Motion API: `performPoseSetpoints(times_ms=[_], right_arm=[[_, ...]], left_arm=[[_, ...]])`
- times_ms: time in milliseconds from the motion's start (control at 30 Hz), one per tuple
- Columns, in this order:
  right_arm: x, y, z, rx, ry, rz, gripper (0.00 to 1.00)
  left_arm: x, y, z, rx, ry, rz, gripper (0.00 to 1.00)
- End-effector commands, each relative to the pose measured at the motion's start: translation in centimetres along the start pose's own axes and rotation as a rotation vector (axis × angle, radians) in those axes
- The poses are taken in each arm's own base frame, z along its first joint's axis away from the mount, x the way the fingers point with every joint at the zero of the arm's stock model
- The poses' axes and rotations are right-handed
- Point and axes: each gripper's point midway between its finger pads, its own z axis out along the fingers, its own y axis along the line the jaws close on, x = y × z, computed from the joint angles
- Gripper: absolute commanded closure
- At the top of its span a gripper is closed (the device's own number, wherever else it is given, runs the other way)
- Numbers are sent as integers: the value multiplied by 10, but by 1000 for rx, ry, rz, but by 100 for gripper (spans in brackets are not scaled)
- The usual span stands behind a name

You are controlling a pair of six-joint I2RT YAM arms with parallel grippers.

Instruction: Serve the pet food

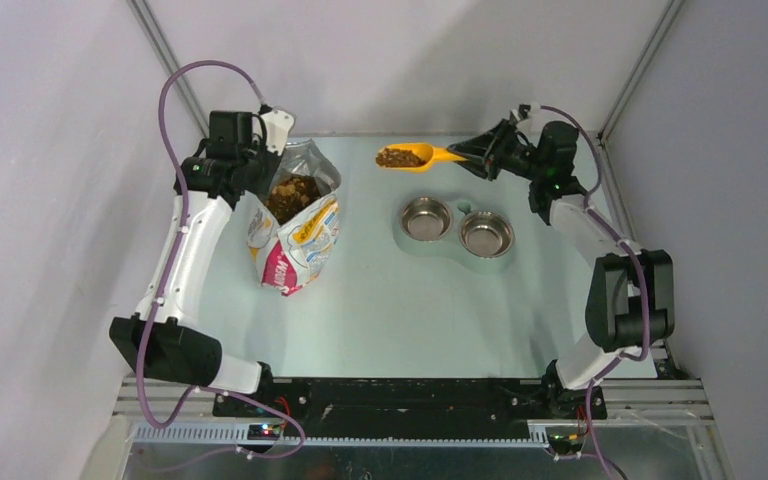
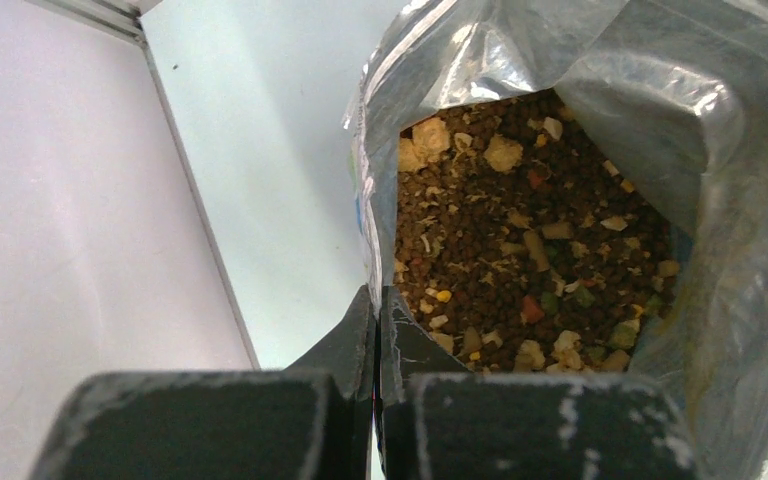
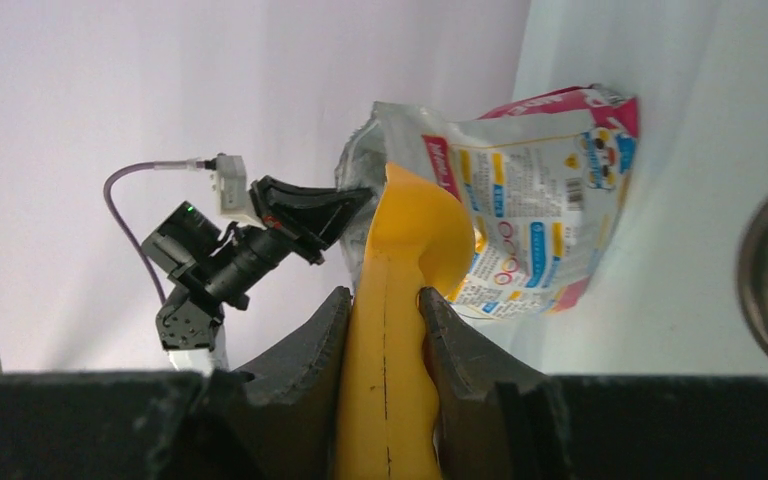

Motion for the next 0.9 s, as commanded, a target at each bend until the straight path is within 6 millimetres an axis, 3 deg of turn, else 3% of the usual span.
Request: performPoseSetpoints(times_ms=[0,367,867], right_arm=[[-8,0,-31,13,-65,-77,100],[-29,-70,-88,205,-203,-36,100],[-32,-124,-102,402,-225,-120,100]], left_arm=[[-7,-3,1,35,-21,-61,100],[-14,-12,-14,79,-72,-87,100],[-7,-19,-17,95,-78,-103,100]])
